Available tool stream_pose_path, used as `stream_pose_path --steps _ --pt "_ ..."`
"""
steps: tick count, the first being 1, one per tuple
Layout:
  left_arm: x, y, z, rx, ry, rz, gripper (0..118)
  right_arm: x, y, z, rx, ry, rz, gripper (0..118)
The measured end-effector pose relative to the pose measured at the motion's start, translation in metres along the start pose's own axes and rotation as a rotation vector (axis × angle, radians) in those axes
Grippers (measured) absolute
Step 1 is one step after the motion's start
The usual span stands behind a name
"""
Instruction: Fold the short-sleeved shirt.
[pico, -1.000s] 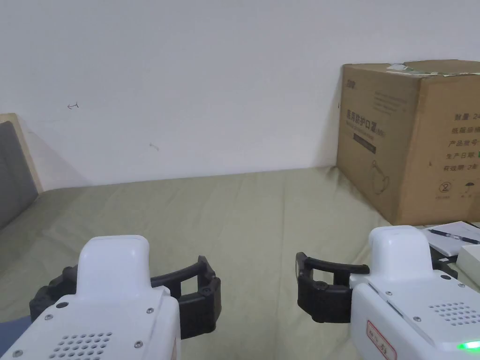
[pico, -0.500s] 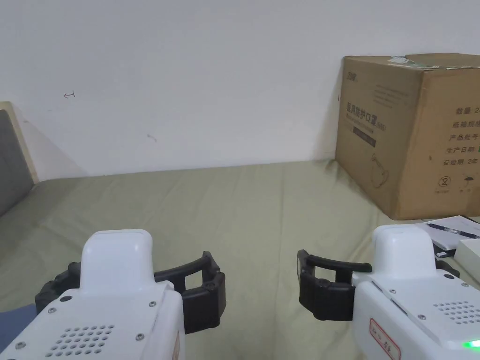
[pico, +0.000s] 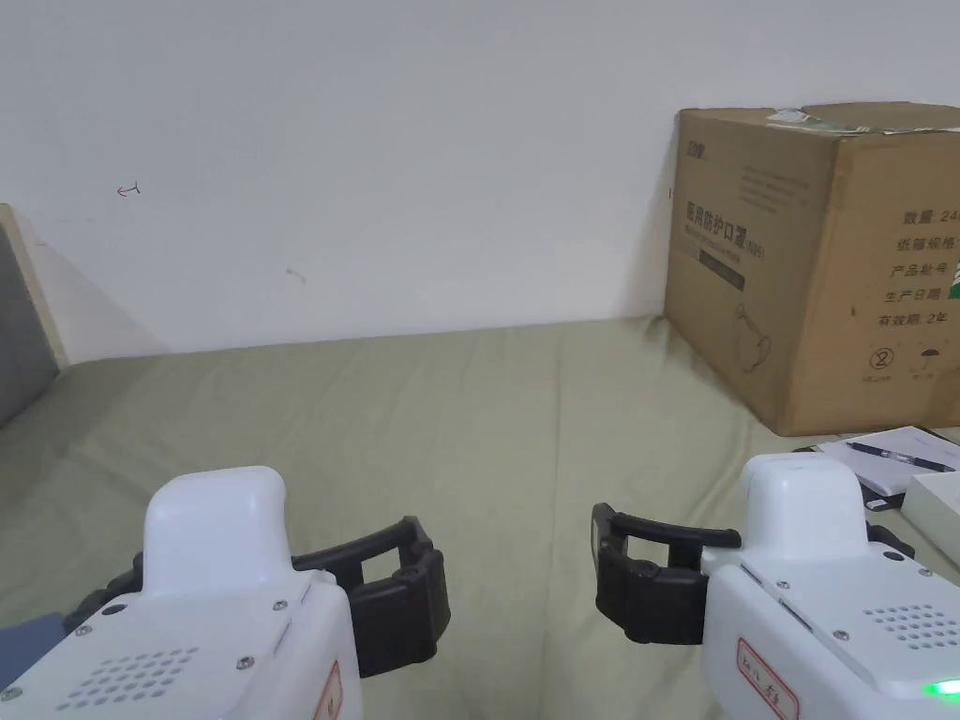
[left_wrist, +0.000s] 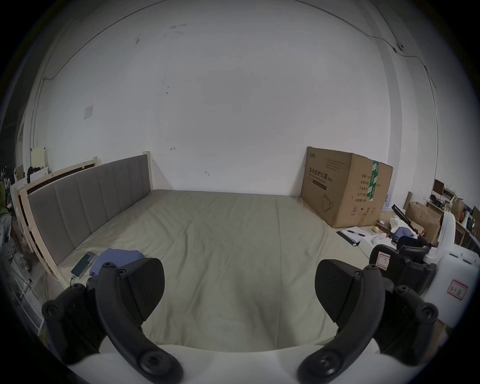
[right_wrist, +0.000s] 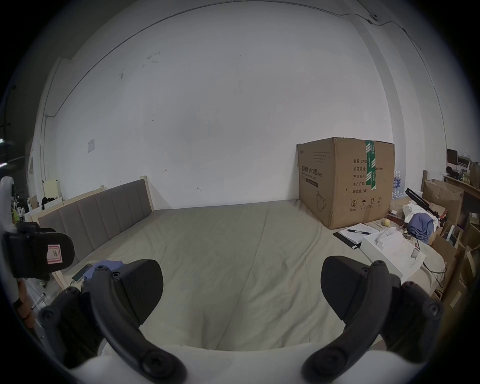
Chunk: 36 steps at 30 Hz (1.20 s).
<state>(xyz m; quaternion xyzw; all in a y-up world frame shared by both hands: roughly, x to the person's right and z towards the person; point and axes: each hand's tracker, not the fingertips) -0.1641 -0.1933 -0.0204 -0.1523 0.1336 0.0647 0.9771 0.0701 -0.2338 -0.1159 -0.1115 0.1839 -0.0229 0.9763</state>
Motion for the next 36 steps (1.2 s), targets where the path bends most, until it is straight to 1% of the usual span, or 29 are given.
stream_pose_path --steps 2,4,19,26,36 --pt "0.0009 -0.0015 0.0027 0.052 -0.005 -0.020 115 0.0002 -0.0006 -0.0006 -0.003 0.006 -0.004 118" --pt "0.0037 -0.0017 0.0030 0.067 0.023 -0.043 115 -0.0002 -0.0008 -0.0008 -0.006 0.006 -0.002 118" --pt "0.0031 -0.0052 0.0023 0.073 0.041 -0.051 115 0.0004 -0.0014 -0.0011 -0.006 0.001 0.000 118" --pt "0.0045 -0.0063 0.0022 0.091 0.052 -0.081 115 0.0005 -0.0011 -0.0012 -0.005 -0.005 0.006 118" --pt "0.0055 -0.0081 -0.0002 0.073 0.046 -0.086 115 0.0006 -0.0021 -0.0021 -0.012 -0.005 0.009 118"
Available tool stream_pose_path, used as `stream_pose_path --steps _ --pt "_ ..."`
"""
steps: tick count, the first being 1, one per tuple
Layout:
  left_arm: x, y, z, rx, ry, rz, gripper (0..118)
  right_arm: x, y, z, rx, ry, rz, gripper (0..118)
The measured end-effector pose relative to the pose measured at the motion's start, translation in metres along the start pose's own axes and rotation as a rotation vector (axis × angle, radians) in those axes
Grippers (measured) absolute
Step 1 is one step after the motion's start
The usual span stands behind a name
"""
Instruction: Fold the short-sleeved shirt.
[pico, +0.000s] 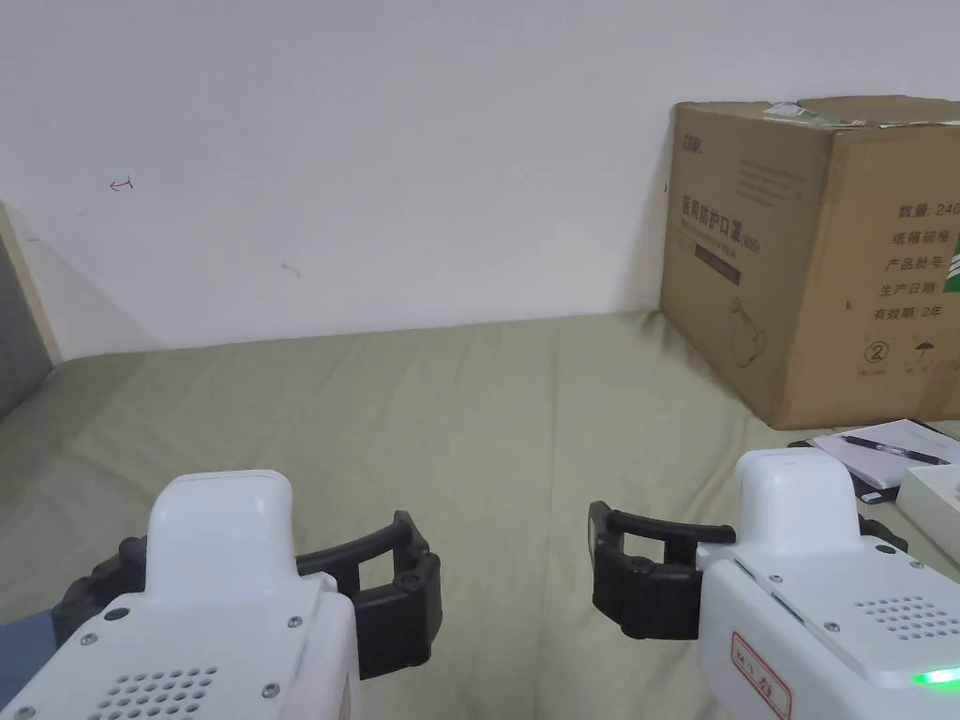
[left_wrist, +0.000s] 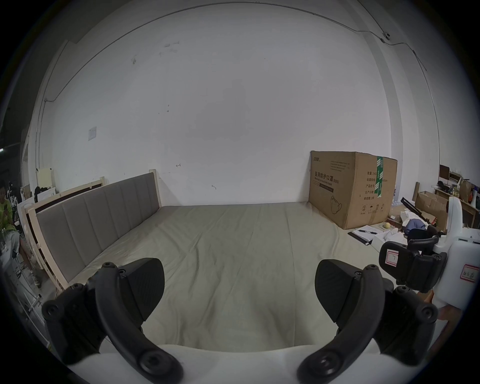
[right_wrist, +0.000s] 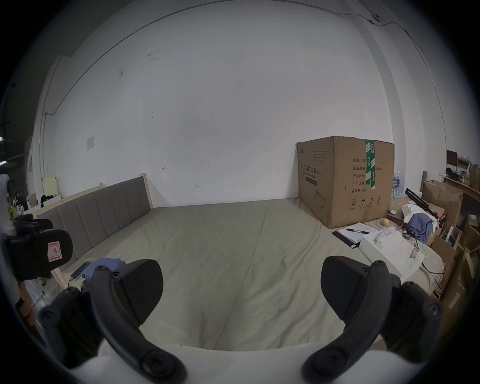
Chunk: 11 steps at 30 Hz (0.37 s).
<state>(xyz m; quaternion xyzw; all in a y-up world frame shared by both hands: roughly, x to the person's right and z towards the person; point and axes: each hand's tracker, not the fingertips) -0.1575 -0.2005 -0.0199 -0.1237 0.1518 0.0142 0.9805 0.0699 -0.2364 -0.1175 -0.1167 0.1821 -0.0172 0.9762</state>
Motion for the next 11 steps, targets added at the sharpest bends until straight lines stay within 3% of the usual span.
stream_pose_path --steps 11 --pt "0.0031 -0.0018 -0.0026 0.000 0.006 -0.013 115 -0.0004 -0.0017 -0.0012 -0.006 0.002 -0.001 118"
